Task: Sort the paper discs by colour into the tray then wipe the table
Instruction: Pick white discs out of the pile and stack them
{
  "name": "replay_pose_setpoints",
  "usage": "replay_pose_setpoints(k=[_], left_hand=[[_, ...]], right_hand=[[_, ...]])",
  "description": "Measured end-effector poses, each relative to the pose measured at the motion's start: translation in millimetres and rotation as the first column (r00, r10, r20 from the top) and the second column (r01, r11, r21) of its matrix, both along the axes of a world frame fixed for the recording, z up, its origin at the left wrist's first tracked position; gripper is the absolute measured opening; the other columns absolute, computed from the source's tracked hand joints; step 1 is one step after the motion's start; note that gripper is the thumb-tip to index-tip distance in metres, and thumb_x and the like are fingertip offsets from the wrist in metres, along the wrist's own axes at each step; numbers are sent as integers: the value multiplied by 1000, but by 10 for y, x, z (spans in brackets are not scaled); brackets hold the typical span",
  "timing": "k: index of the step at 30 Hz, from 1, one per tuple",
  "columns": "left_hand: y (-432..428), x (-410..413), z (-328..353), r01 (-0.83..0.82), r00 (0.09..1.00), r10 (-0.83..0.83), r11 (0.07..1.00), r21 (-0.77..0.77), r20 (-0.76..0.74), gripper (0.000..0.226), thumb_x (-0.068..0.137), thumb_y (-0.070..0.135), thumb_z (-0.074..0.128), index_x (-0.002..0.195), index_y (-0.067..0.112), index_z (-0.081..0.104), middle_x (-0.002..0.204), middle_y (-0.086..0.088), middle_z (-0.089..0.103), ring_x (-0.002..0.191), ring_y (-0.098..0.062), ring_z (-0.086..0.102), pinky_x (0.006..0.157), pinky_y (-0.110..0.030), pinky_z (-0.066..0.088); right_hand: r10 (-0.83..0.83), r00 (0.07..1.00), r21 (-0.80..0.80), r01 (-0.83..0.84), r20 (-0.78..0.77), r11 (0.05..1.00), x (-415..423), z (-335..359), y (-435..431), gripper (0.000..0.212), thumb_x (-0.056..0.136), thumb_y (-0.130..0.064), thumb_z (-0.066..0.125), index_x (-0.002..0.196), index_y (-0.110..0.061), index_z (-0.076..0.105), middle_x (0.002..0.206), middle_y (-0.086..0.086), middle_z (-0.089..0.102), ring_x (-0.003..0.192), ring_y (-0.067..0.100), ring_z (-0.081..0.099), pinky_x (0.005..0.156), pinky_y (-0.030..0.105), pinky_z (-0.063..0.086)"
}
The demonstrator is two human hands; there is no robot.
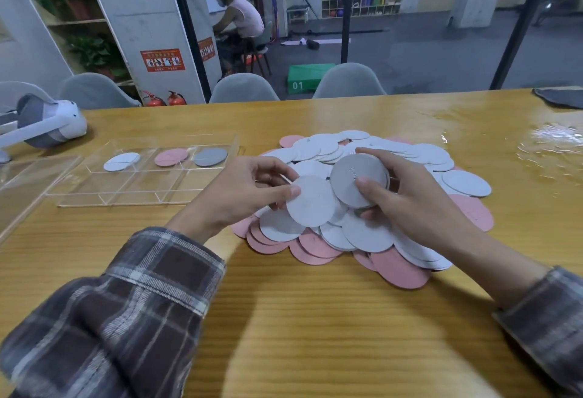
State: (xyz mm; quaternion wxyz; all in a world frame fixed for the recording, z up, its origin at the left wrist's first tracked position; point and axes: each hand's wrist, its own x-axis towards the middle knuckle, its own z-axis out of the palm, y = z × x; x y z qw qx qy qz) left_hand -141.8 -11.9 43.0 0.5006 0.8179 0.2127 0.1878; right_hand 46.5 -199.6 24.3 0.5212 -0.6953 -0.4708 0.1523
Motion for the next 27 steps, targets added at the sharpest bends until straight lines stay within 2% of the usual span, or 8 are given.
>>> replay_pose_setpoints(k=[3, 6, 10, 14, 17, 20, 24, 27], left_hand=[[-13, 4, 1, 36, 999, -34, 997, -65, 23, 16, 90, 6, 78, 105, 8, 75, 84, -9, 71, 71, -24, 66, 74, -28, 57], [-45, 8, 21, 34, 999, -33, 994, -103, 12, 14, 90, -3, 74, 101, 4, 70, 85, -10, 67, 66, -27, 68, 71, -32, 60], [-71, 11, 24, 27, 1000, -28, 991, -134, -8, 13, 92, -8, 65, 101, 1, 64, 77, -15, 64, 62, -29, 68, 68, -34, 60], [-160, 60, 4, 26, 999, -23, 988, -151, 26, 4, 96, -1, 66, 99, -2, 64, 74, -15, 66, 67, -32, 75, 63, -29, 61], [-231, 132, -39, -27, 997, 38, 987, -160, 67, 12, 97, 7, 69, 94, -3, 64, 70, -12, 66, 71, -35, 78, 58, -27, 61], [-305, 207, -98, -63, 991, 84, 980, -190, 105, 15, 98, 9, 70, 89, 0, 62, 66, -9, 65, 71, -36, 78, 54, -24, 59], [-314, 251, -171, -80, 984, 99, 988, -132, 149, 17, 96, 10, 73, 88, -3, 65, 71, -12, 68, 62, -25, 70, 60, -26, 57], [-332, 246, -167, -80, 979, 105, 987, -142, 176, 20, 93, 9, 76, 92, -9, 68, 75, -17, 70, 65, -22, 72, 66, -26, 60]], right_hand=[[3, 999, 14, -3, -32, 1000, 4, 9, 1, 36, 102, -21, 60, 137, -29, 58, 120, -9, 69, 76, 22, 78, 86, 52, 59], [14, 998, 26, -13, -61, 1000, 1, 23, 4, 29, 103, -21, 59, 131, -30, 62, 115, -10, 71, 82, 19, 77, 84, 52, 61], [28, 997, 9, -28, -75, 1000, -5, 30, 2, 30, 104, -23, 57, 133, -29, 61, 115, -10, 72, 86, 19, 77, 86, 51, 61], [82, 990, -5, -83, -113, 997, -29, 35, 3, 32, 107, -22, 52, 137, -24, 59, 122, -5, 70, 98, 11, 74, 82, 35, 63], [118, 973, 0, -121, -196, 993, -44, 36, 22, 30, 108, -23, 49, 134, -21, 62, 123, -1, 69, 105, 11, 70, 78, 32, 63], [140, 964, 7, -142, -225, 990, -61, 34, 29, 30, 106, -30, 53, 131, -20, 65, 121, -2, 69, 106, 8, 69, 76, 29, 62], [149, 975, 24, -147, -165, 989, -65, 10, 24, 30, 100, -26, 64, 129, -18, 65, 113, -3, 72, 98, 4, 71, 73, 21, 59], [137, 982, 30, -134, -129, 991, -57, 0, 34, 35, 98, -24, 68, 132, -18, 63, 115, -3, 71, 97, 2, 71, 73, 18, 58]])
